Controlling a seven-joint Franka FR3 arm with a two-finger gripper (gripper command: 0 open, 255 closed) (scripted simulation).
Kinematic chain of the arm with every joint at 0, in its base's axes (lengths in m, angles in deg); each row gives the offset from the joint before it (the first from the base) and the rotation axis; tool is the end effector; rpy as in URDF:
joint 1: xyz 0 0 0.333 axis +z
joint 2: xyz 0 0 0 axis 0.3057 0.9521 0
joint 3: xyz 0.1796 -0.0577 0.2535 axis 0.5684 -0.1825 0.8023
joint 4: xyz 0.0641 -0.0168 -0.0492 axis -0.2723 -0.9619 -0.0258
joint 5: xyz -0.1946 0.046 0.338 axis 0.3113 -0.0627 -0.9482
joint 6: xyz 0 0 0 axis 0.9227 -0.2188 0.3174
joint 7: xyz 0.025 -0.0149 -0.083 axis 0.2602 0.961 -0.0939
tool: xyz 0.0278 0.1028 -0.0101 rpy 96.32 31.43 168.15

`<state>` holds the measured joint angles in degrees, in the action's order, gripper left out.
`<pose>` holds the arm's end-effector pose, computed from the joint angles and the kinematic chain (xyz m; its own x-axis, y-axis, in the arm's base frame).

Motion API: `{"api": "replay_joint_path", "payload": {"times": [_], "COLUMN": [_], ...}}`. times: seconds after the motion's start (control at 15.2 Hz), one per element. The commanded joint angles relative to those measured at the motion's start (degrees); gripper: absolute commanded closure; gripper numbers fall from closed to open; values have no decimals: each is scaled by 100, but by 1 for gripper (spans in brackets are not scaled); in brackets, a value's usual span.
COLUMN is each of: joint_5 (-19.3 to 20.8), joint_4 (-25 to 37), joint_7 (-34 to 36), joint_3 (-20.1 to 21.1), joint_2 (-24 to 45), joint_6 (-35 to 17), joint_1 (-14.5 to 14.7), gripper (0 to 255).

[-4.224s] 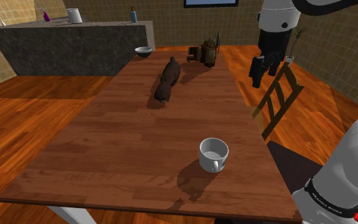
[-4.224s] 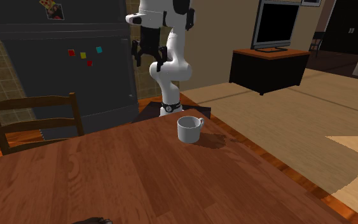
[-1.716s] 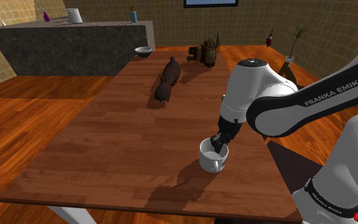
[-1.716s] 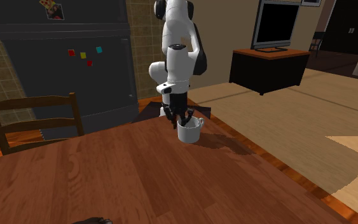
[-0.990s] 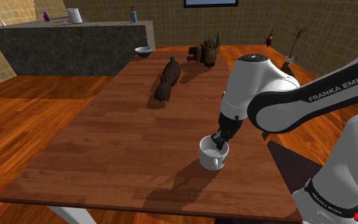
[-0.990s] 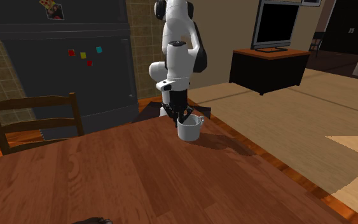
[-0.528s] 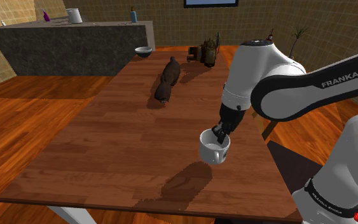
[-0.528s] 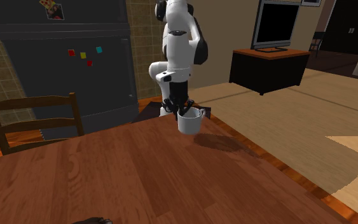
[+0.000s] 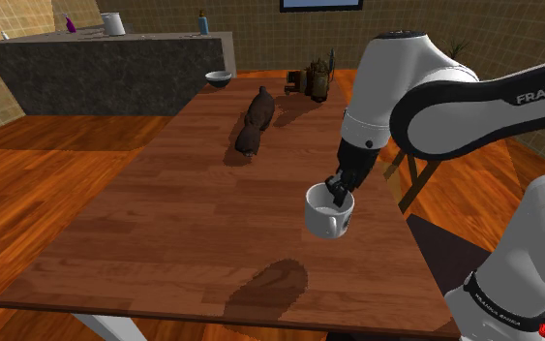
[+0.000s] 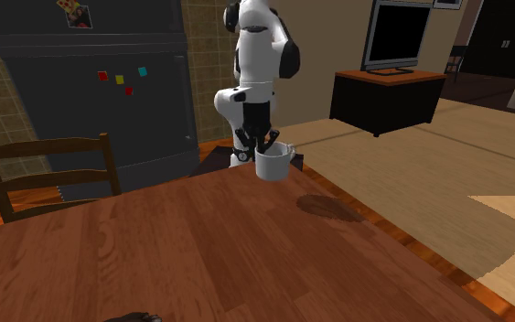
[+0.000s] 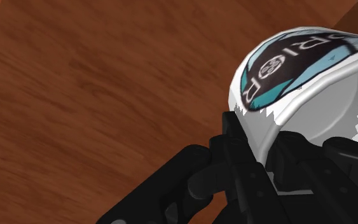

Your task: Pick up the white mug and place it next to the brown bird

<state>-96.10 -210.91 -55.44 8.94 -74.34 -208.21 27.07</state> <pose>0.3269 0.1264 0.4243 0.9868 -0.1328 0.0924 -0.1283 -0.9903 -0.0529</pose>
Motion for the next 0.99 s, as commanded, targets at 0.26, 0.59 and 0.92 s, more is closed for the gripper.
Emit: {"api": "replay_joint_path", "payload": {"times": [0.26, 0.59, 0.92], "joint_5": [50, 91, 129], "joint_4": [373, 704, 1059], "joint_7": [17, 27, 37], "joint_3": [-54, -98, -138], "joint_2": [-173, -263, -310], "joint_6": [547, 967, 1369], "joint_1": [-17, -33, -50], "gripper": [255, 255, 255]}}
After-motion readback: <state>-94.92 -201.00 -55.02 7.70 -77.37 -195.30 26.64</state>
